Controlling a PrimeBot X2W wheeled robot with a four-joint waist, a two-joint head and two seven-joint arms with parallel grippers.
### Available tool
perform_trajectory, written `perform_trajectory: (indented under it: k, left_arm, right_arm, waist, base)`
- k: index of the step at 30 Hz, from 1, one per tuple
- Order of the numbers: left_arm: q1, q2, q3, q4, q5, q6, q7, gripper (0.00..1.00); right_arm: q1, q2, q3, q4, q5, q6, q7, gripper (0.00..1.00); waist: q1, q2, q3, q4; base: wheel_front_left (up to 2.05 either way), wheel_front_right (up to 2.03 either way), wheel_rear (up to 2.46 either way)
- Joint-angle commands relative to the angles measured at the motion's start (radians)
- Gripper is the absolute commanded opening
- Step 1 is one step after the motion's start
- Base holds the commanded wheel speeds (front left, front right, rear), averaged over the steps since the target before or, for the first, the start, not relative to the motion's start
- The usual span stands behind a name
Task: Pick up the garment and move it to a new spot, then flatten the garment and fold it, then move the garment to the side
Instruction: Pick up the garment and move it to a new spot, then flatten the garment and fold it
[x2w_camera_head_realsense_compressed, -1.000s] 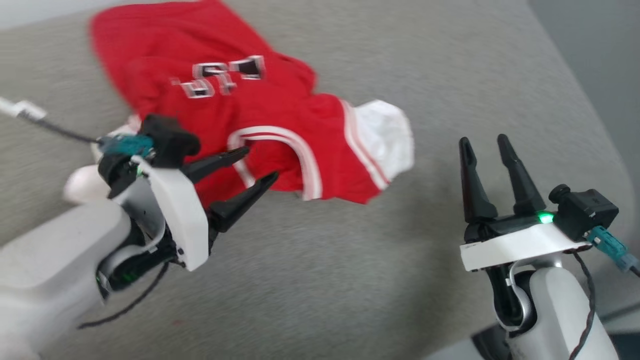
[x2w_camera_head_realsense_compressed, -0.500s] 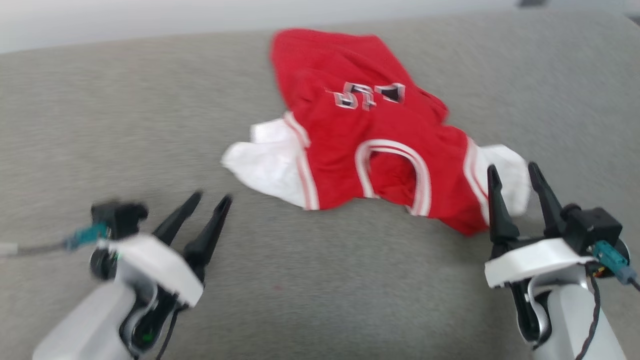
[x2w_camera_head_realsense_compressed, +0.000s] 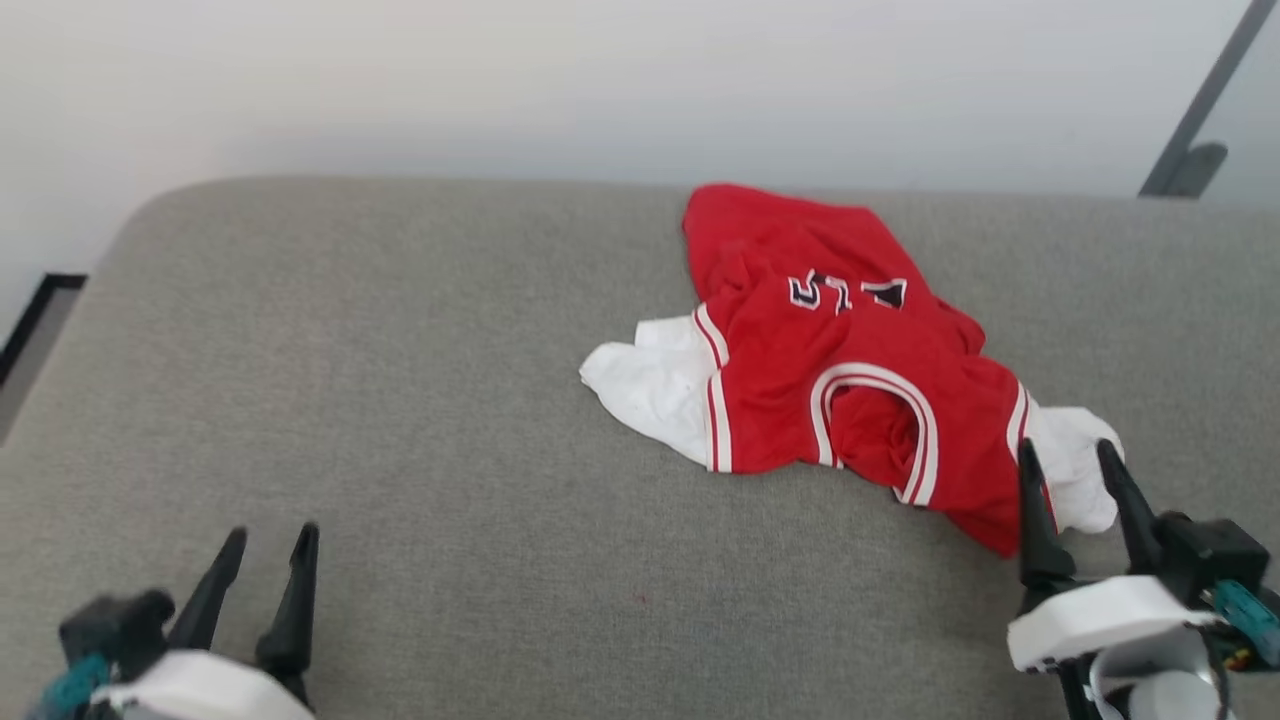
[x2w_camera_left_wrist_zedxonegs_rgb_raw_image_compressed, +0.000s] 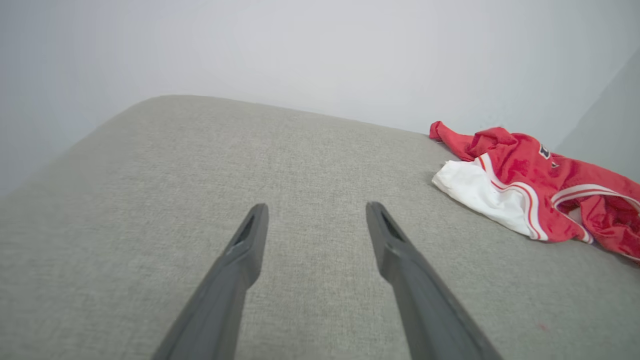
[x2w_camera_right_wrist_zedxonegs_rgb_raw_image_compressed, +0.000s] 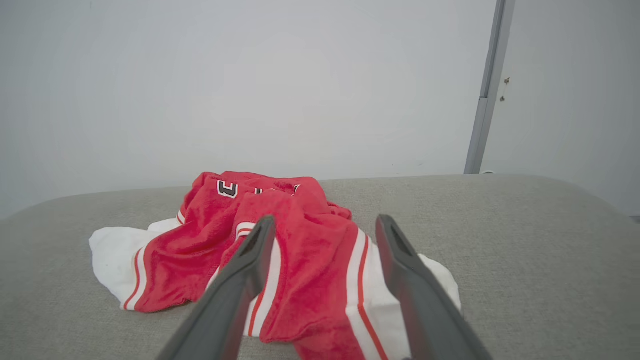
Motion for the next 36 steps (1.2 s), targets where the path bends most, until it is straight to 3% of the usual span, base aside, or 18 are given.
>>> perform_trajectory:
  k: [1, 10, 24, 30, 36]
  left_arm:
    - [0.028, -0.012, 0.019, -0.021, 0.025, 0.002, -0.005, 1.0]
    - [0.14, -0.065, 0.119, -0.18, 0.164, 0.002, -0.005, 1.0]
    - [0.157, -0.08, 0.099, -0.184, 0.16, 0.002, -0.005, 1.0]
    - [0.105, -0.04, 0.03, -0.198, 0.146, 0.002, -0.005, 1.0]
    - [-0.064, 0.087, -0.112, -0.205, 0.075, 0.002, -0.005, 1.0]
  right_arm:
    - [0.015, -0.002, -0.006, -0.011, 0.002, 0.0, -0.002, 1.0]
    - [0.067, -0.001, -0.031, -0.104, 0.021, 0.0, -0.002, 1.0]
    - [0.065, -0.001, -0.022, -0.106, 0.041, 0.0, -0.002, 1.0]
    - [0.054, -0.001, -0.017, -0.104, 0.046, 0.0, -0.002, 1.0]
    - [0.023, -0.002, 0.005, -0.107, 0.073, 0.0, -0.002, 1.0]
  waist:
    - [0.0, -0.0001, -0.026, 0.009]
    - [0.0, -0.0001, -0.044, 0.001]
    - [0.0, -0.0001, -0.032, -0.019]
    - [0.0, -0.0001, -0.014, -0.021]
    - [0.0, -0.0001, 0.035, -0.056]
  base:
    - [0.0, 0.0, 0.0]
    - [0.0, 0.0, 0.0]
    - [0.0, 0.0, 0.0]
    - [0.0, 0.0, 0.0]
    - [0.0, 0.0, 0.0]
